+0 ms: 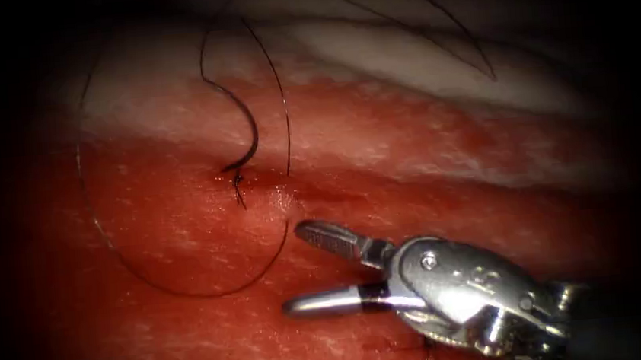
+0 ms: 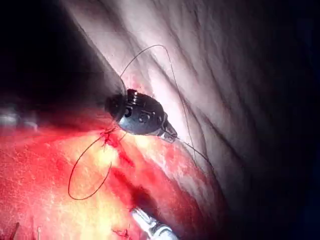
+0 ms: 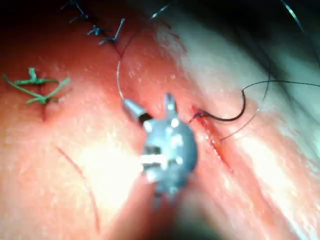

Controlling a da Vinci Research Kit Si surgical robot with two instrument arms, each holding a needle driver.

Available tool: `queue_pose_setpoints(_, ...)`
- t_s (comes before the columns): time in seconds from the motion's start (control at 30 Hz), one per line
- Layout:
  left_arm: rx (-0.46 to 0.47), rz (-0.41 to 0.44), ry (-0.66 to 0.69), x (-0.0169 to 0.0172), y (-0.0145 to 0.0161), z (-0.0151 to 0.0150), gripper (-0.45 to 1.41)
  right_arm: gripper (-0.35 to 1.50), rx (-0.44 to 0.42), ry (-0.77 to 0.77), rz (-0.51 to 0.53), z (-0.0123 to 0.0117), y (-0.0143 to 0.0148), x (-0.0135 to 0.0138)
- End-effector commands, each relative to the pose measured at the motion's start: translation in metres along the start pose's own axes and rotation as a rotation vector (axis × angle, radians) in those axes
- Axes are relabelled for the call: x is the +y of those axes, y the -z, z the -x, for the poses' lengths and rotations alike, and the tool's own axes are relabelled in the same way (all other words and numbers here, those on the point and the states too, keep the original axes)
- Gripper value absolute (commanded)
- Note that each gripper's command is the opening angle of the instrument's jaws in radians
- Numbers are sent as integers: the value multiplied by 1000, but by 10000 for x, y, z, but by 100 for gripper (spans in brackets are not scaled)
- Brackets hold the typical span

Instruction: Wound Closure

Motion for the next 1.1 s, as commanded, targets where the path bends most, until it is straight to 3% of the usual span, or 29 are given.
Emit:
queue_pose_setpoints(0.03,17,12,15,1,-8,5,-35,-35,-10,25,4,-5,-12,15)
queue_pose_setpoints(0.17,57,41,81,10,-20,9,-35,-35,46,60,17,-7,-29,47)
queue_pose_setpoints(0.23,77,54,106,13,-31,12,-35,-35,89,79,22,-3,-50,70)
queue_pose_setpoints(0.3,94,60,122,13,-40,14,-35,-35,98,87,31,5,-70,77)
queue_pose_setpoints(0.5,171,84,136,5,-71,17,-35,-35,76,194,9,31,-131,62)
queue_pose_setpoints(0.7,264,129,168,-10,-98,23,-35,-35,88,212,-32,34,-188,43)
queue_pose_setpoints(0.83,292,141,153,-23,-105,34,-35,-35,93,221,-54,29,-202,32)
queue_pose_setpoints(1.1,321,155,106,-57,-114,81,-35,-35,135,220,-77,14,-194,18)
